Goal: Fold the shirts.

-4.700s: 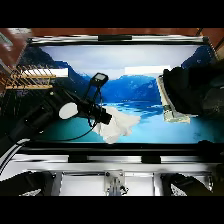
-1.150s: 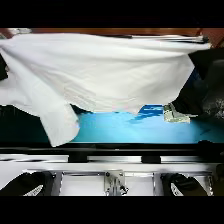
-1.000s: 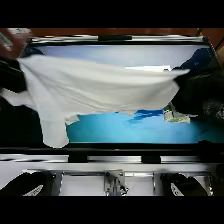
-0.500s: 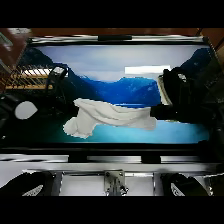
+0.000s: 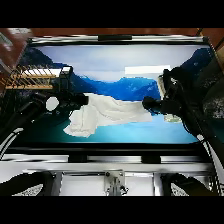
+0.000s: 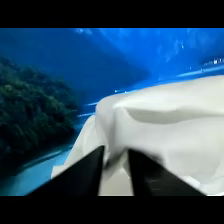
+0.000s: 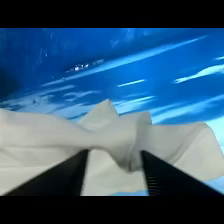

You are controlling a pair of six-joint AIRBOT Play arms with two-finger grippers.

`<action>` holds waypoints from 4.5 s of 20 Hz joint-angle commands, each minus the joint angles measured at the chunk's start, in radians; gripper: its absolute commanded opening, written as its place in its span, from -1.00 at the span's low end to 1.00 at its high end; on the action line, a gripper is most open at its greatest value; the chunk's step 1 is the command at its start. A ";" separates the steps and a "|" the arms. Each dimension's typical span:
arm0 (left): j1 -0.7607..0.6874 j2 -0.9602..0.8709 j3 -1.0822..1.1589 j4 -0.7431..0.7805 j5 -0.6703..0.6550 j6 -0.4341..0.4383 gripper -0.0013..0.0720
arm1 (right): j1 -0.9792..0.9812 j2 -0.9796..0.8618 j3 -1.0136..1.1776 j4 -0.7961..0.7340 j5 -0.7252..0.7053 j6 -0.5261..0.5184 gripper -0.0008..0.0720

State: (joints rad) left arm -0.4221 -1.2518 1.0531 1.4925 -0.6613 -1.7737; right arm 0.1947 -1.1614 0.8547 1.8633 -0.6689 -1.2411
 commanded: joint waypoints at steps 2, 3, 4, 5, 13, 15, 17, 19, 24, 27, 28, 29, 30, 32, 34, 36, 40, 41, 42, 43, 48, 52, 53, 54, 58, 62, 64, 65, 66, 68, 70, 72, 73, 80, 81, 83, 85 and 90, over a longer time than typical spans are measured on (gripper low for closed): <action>0.082 -0.019 0.053 0.000 -0.143 -0.054 0.93 | -0.008 -0.021 0.013 0.036 0.071 0.011 0.65; 0.116 -0.018 0.087 0.000 -0.269 0.010 0.93 | -0.023 0.008 0.015 0.035 0.060 -0.007 0.65; 0.152 -0.015 0.113 0.004 -0.376 0.080 0.91 | -0.047 0.046 0.015 0.032 0.039 -0.030 0.65; 0.192 -0.008 0.131 0.007 -0.479 0.155 0.85 | -0.077 0.082 0.015 0.016 0.002 -0.054 0.65; 0.461 0.055 -0.085 -0.229 -0.676 0.379 0.79 | -0.265 0.154 0.014 -0.012 -0.459 -0.318 0.65; 0.493 0.053 -0.163 -0.305 -0.605 0.398 0.79 | -0.266 0.154 0.014 0.029 -0.459 -0.345 0.65; 0.499 0.040 -0.209 -0.317 -0.556 0.401 0.79 | -0.266 0.154 0.014 0.040 -0.453 -0.345 0.65; 0.499 0.018 -0.237 -0.319 -0.519 0.403 0.79 | -0.266 0.154 0.014 0.039 -0.454 -0.345 0.65; 0.496 -0.062 -0.244 -0.436 -0.470 0.473 0.56 | -0.266 0.146 0.014 0.042 -0.454 -0.344 0.65; 0.496 -0.101 -0.244 -0.457 -0.456 0.498 0.48 | -0.266 0.132 0.013 0.047 -0.457 -0.341 0.65; 0.496 -0.111 -0.244 -0.457 -0.456 0.509 0.48 | -0.266 0.128 0.013 0.050 -0.458 -0.341 0.65; 0.496 -0.119 -0.244 -0.456 -0.456 0.510 0.48 | -0.266 0.124 0.013 0.055 -0.459 -0.341 0.65; 0.496 -0.127 -0.244 -0.457 -0.456 0.510 0.49 | -0.266 0.117 0.013 0.064 -0.459 -0.341 0.65; 0.488 -0.139 -0.244 -0.458 -0.457 0.510 0.49 | -0.266 0.095 0.013 0.082 -0.459 -0.341 0.65; 0.459 -0.147 -0.244 -0.459 -0.457 0.509 0.42 | -0.266 0.068 0.013 0.101 -0.459 -0.341 0.65; 0.419 -0.156 -0.244 -0.458 -0.456 0.509 0.03 | -0.266 0.040 0.013 0.118 -0.459 -0.341 0.65; 0.365 -0.191 -0.243 -0.458 -0.458 0.479 -0.85 | -0.266 0.000 0.013 0.126 -0.468 -0.341 0.65; 0.366 -0.193 -0.243 -0.458 -0.458 0.479 -0.89 | -0.266 -0.007 0.013 0.126 -0.472 -0.341 0.65; 0.369 -0.189 -0.243 -0.457 -0.458 0.479 -0.89 | -0.266 -0.014 0.013 0.125 -0.475 -0.341 0.65; 0.374 -0.182 -0.242 -0.458 -0.458 0.480 -0.89 | -0.265 -0.024 0.013 0.123 -0.476 -0.341 0.65; 0.393 -0.098 -0.242 -0.454 -0.469 0.505 -0.89 | -0.266 -0.139 0.013 0.175 -0.392 -0.341 0.65; 0.393 -0.052 -0.242 -0.455 -0.469 0.505 -0.89 | -0.266 -0.232 0.013 0.203 -0.309 -0.341 0.65; 0.393 -0.045 -0.242 -0.458 -0.472 0.505 -0.89 | -0.266 -0.243 0.013 0.203 -0.299 -0.341 0.65; 0.393 -0.039 -0.242 -0.459 -0.476 0.505 -0.89 | -0.265 -0.251 0.013 0.205 -0.283 -0.341 0.65; 0.393 -0.023 -0.242 -0.472 -0.476 0.505 -0.89 | -0.260 -0.257 0.013 0.213 -0.202 -0.303 0.64; 0.393 -0.014 -0.242 -0.484 -0.476 0.505 -0.89 | -0.190 -0.264 0.013 0.219 -0.152 -0.301 -0.05; 0.393 -0.005 -0.225 -0.484 -0.477 0.505 -0.89 | -0.166 -0.259 0.014 0.219 -0.153 -0.301 -0.77; 0.393 0.009 -0.203 -0.484 -0.477 0.505 -0.89 | -0.167 -0.240 0.014 0.219 -0.155 -0.306 -0.79; 0.393 0.029 -0.171 -0.484 -0.476 0.505 -0.89 | -0.167 -0.208 0.015 0.218 -0.154 -0.317 -0.79; 0.393 0.080 -0.078 -0.484 -0.476 0.505 -0.89 | -0.169 -0.101 0.028 0.195 -0.146 -0.343 -0.79; 0.393 0.150 0.066 -0.483 -0.473 0.506 -0.89 | -0.169 0.031 0.082 0.188 -0.145 -0.408 -0.79; 0.402 0.214 0.236 -0.480 -0.443 0.510 -0.89 | -0.169 0.169 0.173 0.187 -0.115 -0.490 -0.79; 0.416 0.240 0.323 -0.480 -0.417 0.509 -0.89 | -0.169 0.239 0.225 0.184 -0.077 -0.518 -0.79; 0.497 0.348 0.902 -0.480 -0.232 0.433 -0.89 | -0.169 0.509 0.558 0.132 0.057 -0.533 -0.79; 0.497 0.362 0.946 -0.480 -0.229 0.433 -0.89 | -0.169 0.532 0.589 0.134 0.056 -0.532 -0.79; 0.497 0.399 0.991 -0.480 -0.226 0.434 -0.89 | -0.169 0.571 0.633 0.136 0.057 -0.524 -0.79; 0.497 0.439 0.990 -0.445 -0.225 0.434 -0.89 | -0.169 0.610 0.646 0.136 0.057 -0.515 -0.79; 0.497 0.455 0.984 -0.257 -0.218 0.434 -0.89 | -0.169 0.612 0.646 0.104 -0.076 -0.435 -0.79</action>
State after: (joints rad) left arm 0.0738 -0.8062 2.0289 1.1343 -0.8883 -1.3388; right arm 0.0254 -0.5541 1.4906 1.9938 -0.6647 -1.7275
